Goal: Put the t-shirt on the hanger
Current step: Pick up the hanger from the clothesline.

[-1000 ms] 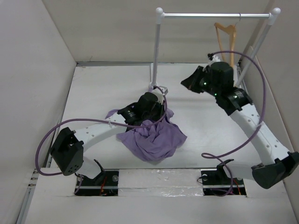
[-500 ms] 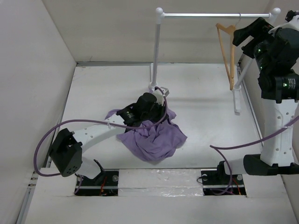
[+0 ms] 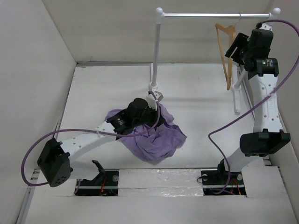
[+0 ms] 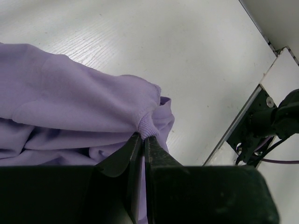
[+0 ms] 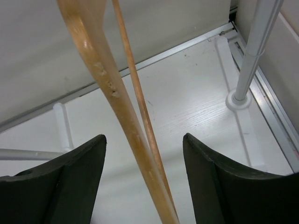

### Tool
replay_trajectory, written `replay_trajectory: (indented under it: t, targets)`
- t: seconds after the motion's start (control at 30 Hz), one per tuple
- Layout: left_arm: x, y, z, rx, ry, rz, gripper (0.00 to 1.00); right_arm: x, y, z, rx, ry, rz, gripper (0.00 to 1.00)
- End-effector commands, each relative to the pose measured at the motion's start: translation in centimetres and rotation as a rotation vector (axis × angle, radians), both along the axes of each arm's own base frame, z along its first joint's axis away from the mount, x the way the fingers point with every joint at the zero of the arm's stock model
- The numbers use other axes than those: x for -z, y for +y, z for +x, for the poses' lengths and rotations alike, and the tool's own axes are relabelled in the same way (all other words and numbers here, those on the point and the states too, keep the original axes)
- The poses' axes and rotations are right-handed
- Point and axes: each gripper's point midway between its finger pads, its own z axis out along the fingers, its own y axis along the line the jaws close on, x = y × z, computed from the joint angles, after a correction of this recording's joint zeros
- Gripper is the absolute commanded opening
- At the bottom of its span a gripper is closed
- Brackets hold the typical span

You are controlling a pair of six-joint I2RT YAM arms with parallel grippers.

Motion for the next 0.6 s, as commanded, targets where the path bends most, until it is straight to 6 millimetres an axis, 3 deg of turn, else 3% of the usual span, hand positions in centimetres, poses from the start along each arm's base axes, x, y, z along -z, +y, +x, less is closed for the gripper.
replay_trajectory:
  t: [0.0,0.4,0.5,0.57]
  targets:
    - [-2.4,-0.2,0.1,0.004,-0.053,-0.076,0.0,-1.7,-0.8,0.0,0.024,-0.056,-0.067,0.71]
    - [-2.4,0.1,0.4,-0.009,-0.069,-0.065,0.0,1.4,0.2,2.4,0.025,0.047,-0.237,0.58]
    - [-2.5,0.0,0.4,-0.009,-0.07,-0.066,0.0,1.6,0.4,2.8,0.015,0.051,-0.234,0.49]
    - [-2.6,0.0,0.4,-0.005,-0.072,-0.069,0.0,1.1,0.5,2.9,0.013,0.039,-0.228,0.38]
